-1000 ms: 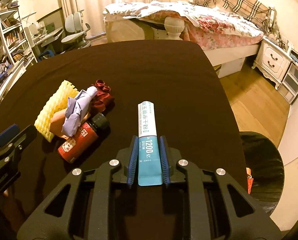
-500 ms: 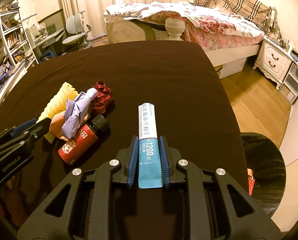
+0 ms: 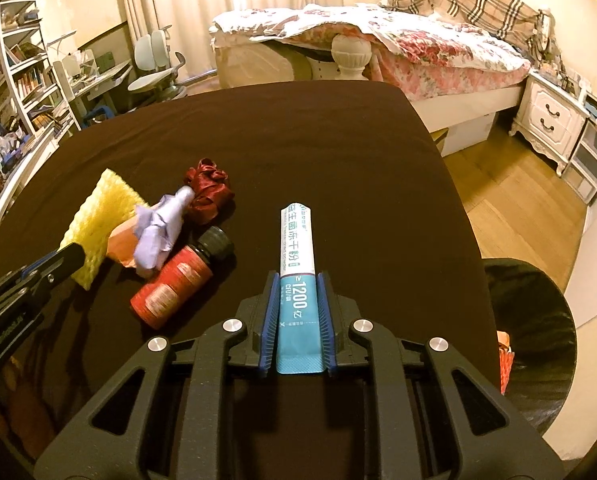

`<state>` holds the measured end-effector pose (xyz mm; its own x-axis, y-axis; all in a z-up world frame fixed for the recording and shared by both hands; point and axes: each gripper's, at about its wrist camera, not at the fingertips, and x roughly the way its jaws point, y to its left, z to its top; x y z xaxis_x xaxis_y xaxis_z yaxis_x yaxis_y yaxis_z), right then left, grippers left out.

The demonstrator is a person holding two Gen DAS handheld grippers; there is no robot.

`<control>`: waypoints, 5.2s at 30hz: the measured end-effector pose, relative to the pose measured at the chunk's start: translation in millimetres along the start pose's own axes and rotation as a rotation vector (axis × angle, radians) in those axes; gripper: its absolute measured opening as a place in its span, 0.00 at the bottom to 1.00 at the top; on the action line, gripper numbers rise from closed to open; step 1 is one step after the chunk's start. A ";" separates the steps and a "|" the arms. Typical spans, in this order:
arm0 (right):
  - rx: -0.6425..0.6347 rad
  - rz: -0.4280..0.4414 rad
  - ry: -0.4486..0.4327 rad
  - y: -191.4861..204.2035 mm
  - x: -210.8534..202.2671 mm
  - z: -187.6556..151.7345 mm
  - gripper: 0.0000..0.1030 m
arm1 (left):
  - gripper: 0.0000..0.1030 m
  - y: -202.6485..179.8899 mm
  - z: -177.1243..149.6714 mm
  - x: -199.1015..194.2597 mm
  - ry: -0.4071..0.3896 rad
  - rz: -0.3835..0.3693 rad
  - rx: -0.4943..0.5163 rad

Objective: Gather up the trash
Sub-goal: 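Grasp the yellow foam net with the left gripper while the right gripper holds the tube, then carry the tube and yellow net over the black bin and open both grippers, then grasp the red bottle with the right gripper, then grasp the orange paper cone with the left gripper while the right gripper holds the red bottle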

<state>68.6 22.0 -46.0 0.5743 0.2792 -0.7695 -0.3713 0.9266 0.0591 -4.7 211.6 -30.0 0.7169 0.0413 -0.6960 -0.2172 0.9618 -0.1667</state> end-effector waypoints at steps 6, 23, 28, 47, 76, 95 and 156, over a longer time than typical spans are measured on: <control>0.008 0.005 -0.018 -1.1 -6.6 -1.7 0.18 | 0.25 1.0 -2.7 -10.9 -0.027 0.014 -0.017; 0.050 0.000 -0.046 -22.9 -23.3 -13.1 0.18 | 0.25 -18.2 -3.9 -37.8 -0.084 -0.008 -0.028; 0.087 -0.012 -0.066 -44.7 -38.2 -19.5 0.18 | 0.25 -34.8 -6.6 -46.5 -0.105 -0.032 -0.021; 0.250 -0.156 -0.115 -147.1 -72.6 -55.5 0.18 | 0.25 -153.4 -21.1 -19.0 -0.050 -0.201 0.166; 0.390 -0.262 -0.107 -218.9 -75.7 -87.3 0.19 | 0.27 -266.5 -40.7 24.2 0.034 -0.271 0.397; 0.367 -0.272 -0.128 -189.1 -79.3 -72.2 0.59 | 0.72 -216.8 -28.9 2.3 -0.053 -0.155 0.345; 0.016 0.065 0.018 17.8 6.3 3.4 0.23 | 0.74 -18.8 -6.4 -11.3 -0.064 0.146 0.062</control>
<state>68.1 41.0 -47.6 0.5359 0.3345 -0.7752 -0.3957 0.9106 0.1194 -13.0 191.3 -23.5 0.7215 0.1973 -0.6637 -0.2823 0.9591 -0.0217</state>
